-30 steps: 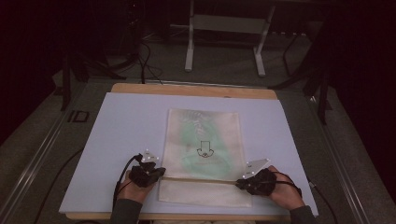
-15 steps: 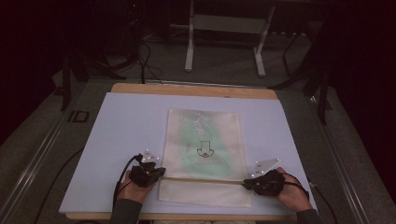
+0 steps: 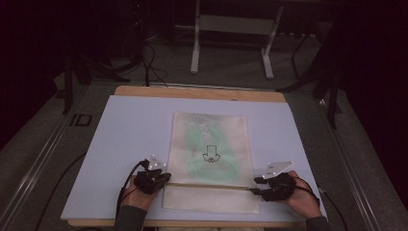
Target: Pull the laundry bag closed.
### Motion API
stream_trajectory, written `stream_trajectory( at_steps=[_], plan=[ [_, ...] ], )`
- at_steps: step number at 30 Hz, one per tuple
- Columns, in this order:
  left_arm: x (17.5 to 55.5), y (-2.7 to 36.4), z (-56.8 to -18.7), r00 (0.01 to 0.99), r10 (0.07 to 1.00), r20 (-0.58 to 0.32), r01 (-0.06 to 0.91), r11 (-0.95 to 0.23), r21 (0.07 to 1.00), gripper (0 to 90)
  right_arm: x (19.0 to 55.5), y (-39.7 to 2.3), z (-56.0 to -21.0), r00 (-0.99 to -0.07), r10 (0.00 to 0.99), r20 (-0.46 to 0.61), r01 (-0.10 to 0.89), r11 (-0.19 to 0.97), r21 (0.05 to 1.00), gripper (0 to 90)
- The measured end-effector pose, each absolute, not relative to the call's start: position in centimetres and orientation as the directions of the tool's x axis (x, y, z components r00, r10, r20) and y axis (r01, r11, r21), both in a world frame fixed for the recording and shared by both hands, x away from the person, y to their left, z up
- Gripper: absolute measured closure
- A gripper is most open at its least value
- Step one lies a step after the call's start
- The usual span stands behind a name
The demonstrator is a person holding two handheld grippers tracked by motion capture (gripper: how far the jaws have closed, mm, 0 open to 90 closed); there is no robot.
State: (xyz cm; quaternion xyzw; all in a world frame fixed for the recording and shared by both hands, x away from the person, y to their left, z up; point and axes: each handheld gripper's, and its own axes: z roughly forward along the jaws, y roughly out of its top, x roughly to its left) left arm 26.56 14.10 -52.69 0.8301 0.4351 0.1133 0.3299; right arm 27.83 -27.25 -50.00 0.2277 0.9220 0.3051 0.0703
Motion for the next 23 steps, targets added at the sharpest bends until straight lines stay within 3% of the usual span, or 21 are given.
stream_trajectory(
  at_steps=[3, 9, 14, 23],
  plan=[
    [26.5, 14.4, -52.7, 0.594, 0.797, -0.109, 0.645, -0.391, 0.656, 87.8, 27.9, -27.6, -49.8, -0.875, 0.484, 0.003, 0.385, 0.691, 0.612, 54.8],
    [26.0, 14.8, -52.0, 0.574, 0.819, -0.024, 0.593, -0.395, 0.701, 88.0, 28.2, -28.6, -49.6, -0.834, 0.552, -0.022, 0.416, 0.654, 0.632, 52.3],
    [26.3, 15.6, -52.2, 0.537, 0.843, -0.013, 0.614, -0.38, 0.691, 87.0, 28.6, -29.2, -49.9, -0.801, 0.598, -0.03, 0.454, 0.64, 0.621, 51.2],
    [26.6, 17.1, -52.3, 0.483, 0.875, 0.017, 0.634, -0.363, 0.683, 86.6, 28.9, -29.1, -50.5, -0.8, 0.6, -0.019, 0.47, 0.646, 0.601, 53.0]
  ],
)
